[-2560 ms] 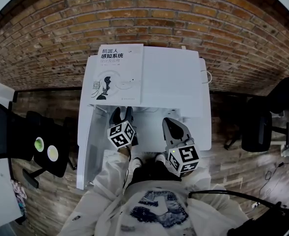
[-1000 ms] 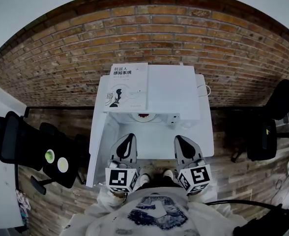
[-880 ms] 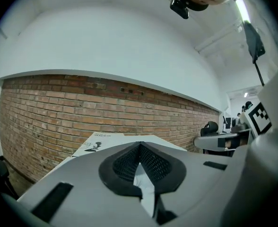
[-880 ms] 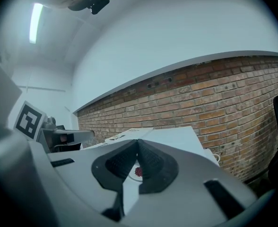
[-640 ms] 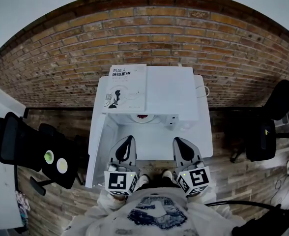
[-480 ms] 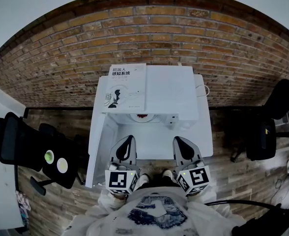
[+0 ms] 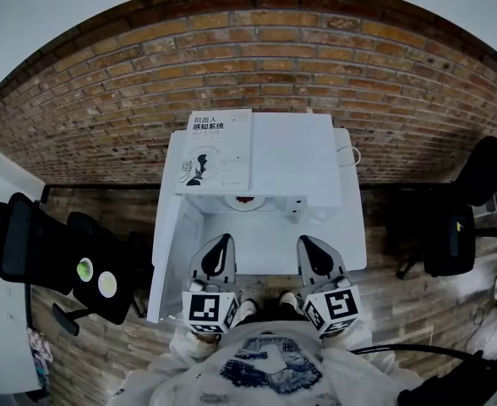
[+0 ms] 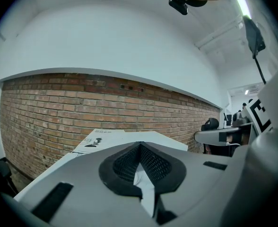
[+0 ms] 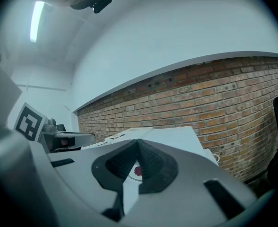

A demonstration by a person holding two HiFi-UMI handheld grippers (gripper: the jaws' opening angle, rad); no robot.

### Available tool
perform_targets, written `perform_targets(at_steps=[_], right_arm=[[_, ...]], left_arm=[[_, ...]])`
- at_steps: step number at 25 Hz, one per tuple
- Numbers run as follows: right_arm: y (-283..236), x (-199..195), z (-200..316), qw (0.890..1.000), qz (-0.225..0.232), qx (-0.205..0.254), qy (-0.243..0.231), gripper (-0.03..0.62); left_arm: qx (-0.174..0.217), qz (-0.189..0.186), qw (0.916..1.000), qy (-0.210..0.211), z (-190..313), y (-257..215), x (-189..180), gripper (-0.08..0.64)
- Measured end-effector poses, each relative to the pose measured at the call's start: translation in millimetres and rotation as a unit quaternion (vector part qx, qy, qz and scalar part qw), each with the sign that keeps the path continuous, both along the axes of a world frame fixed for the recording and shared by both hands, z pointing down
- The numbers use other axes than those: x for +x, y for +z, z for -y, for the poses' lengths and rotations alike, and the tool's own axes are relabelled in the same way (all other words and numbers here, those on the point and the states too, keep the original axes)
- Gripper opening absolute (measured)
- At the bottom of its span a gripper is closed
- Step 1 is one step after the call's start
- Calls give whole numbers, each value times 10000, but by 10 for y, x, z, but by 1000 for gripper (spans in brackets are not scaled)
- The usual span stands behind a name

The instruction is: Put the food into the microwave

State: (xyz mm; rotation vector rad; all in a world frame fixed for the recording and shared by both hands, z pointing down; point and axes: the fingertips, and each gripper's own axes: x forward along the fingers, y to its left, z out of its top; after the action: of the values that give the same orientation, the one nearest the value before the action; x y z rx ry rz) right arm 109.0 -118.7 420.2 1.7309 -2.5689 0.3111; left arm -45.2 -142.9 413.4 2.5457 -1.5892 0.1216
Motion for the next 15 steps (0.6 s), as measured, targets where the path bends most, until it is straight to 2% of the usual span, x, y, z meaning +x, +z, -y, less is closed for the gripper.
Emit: perform_targets(at_steps=[7,15], right_arm=[[18,-3,-14,10000,-3,-31,-16,12],[26,-8,-8,10000,10,-65,29,12]], left_arm=[[-61,-6,10000,5,-14,38,14,6],[57,108,9999,-9,-13,-19,17,6]])
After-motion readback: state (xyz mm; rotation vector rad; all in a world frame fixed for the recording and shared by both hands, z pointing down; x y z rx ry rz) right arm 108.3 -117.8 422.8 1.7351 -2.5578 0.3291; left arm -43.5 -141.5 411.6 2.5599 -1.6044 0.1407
